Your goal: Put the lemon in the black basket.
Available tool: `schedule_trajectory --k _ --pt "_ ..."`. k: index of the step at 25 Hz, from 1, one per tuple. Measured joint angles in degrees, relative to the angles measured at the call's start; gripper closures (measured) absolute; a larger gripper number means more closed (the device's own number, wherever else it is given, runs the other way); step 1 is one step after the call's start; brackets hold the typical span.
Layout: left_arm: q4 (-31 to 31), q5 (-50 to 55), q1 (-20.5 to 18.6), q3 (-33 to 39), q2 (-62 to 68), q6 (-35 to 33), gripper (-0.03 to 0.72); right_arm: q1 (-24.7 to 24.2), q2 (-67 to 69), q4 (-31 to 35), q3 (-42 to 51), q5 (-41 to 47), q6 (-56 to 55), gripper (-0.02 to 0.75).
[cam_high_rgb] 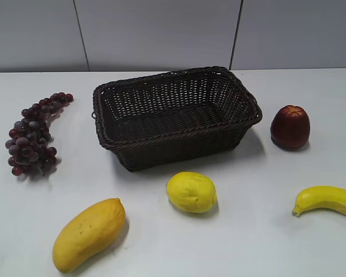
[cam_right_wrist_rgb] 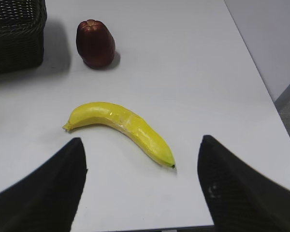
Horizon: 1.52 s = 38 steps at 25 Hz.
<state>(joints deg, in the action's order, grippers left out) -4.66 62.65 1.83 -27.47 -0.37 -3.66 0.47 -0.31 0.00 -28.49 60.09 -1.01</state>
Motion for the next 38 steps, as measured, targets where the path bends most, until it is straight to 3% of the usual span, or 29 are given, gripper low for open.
schedule_trajectory --k 27,34,38 --pt "0.00 0.00 0.00 0.00 0.00 0.00 0.449 0.00 0.80 0.00 -0.13 -0.09 0.00 0.153" --pt "0.00 0.00 0.00 0.00 0.00 0.00 0.449 0.00 11.13 2.22 -1.45 -12.06 2.87 0.141" --pt "0.00 0.00 0.00 0.00 0.00 0.00 0.449 0.73 21.34 10.64 -1.47 -16.22 14.33 0.078"
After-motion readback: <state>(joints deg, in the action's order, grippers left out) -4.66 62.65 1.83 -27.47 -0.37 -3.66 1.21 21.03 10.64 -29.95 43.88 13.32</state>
